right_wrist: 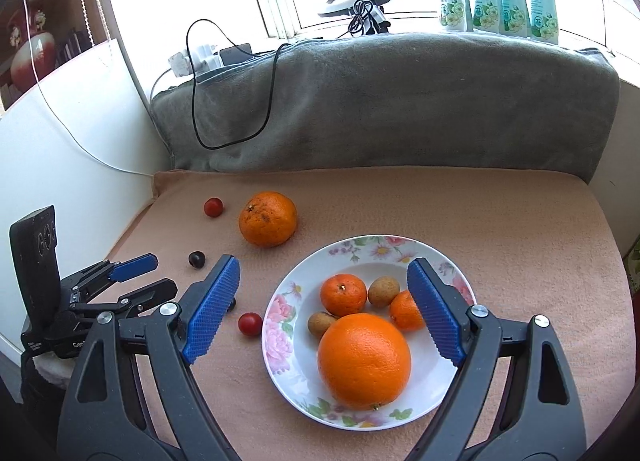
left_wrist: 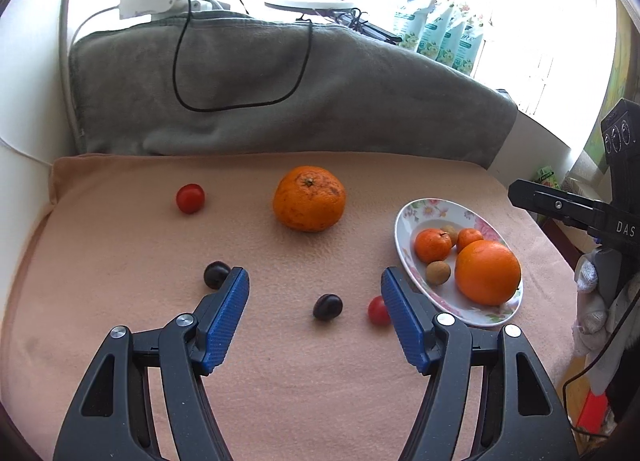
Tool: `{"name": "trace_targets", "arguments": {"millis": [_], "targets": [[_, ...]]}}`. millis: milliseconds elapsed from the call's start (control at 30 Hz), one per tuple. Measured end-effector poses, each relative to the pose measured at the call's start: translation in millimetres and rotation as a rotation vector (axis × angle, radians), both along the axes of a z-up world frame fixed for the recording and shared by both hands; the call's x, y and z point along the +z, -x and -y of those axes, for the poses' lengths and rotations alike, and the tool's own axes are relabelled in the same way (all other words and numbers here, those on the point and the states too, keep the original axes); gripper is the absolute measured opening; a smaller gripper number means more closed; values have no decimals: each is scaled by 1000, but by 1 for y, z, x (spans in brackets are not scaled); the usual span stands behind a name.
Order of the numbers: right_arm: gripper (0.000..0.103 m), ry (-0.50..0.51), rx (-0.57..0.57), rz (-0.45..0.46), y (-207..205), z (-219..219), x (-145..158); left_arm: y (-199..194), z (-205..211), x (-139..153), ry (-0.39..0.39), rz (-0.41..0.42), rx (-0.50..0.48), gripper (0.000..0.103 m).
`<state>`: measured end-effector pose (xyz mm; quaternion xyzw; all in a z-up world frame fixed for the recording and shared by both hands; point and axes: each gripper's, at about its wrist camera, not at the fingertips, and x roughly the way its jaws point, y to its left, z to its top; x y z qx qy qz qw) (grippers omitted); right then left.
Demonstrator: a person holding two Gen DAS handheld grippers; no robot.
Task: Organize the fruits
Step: 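Move both tools toward the large tangerine on the cloth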
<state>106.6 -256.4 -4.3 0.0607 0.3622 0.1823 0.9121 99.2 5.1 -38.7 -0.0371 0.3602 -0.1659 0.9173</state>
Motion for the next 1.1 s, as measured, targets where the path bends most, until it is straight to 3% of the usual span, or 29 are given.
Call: {"name": "trace_targets", "arguments": {"millis": [333,633,900,1100], "targets": [[88,12,104,-7,1,-34,-3,-2,-49,-11,-1,-24,99,68],[88,11,142,-53,-20,-56,-6,-15,-66,-16,24,-39,122,68],[88,-24,154,-179,-55,-68,-22,-30,-63,-19,60,-61,92,68],[88,-116,138,-312,-91,-68,-40,-44,-43,-20,89,-74,31,68]]}}
